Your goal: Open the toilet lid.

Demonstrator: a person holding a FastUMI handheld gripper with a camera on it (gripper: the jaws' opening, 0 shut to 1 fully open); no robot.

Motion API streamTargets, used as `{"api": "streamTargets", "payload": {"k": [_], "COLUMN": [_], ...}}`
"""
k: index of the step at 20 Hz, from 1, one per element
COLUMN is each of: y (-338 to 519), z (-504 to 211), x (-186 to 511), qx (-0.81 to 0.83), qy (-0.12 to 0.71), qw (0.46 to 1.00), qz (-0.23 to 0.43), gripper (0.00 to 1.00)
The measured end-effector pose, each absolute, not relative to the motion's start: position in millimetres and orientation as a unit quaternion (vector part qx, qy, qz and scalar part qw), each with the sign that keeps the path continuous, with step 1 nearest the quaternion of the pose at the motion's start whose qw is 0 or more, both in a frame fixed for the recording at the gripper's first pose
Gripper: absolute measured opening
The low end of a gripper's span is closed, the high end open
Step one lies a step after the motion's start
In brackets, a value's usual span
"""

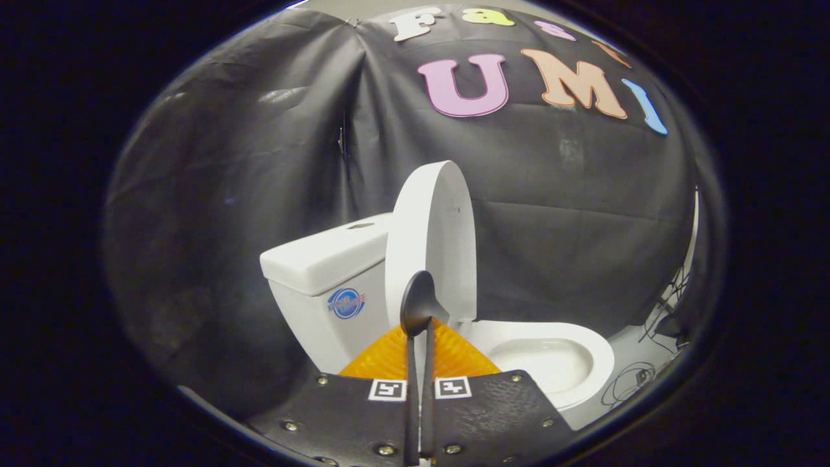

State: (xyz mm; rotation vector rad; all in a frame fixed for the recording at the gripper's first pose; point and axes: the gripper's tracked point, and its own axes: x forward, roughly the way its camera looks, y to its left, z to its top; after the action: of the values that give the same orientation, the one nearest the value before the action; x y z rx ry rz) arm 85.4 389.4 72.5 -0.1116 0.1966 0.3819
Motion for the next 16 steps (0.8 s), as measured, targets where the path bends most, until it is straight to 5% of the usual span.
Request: {"api": "streamTargets", "payload": {"k": [12,16], "y": [419.1,406.0], "z": [70.9,76.6], "x": [65.7,39.3], "qx": [-0.06,-0.056], "qy": [0.082,0.08], "qw": [0.96,0.959], "qz": [0.261,0.265], "gripper": [0.06,0.25]}}
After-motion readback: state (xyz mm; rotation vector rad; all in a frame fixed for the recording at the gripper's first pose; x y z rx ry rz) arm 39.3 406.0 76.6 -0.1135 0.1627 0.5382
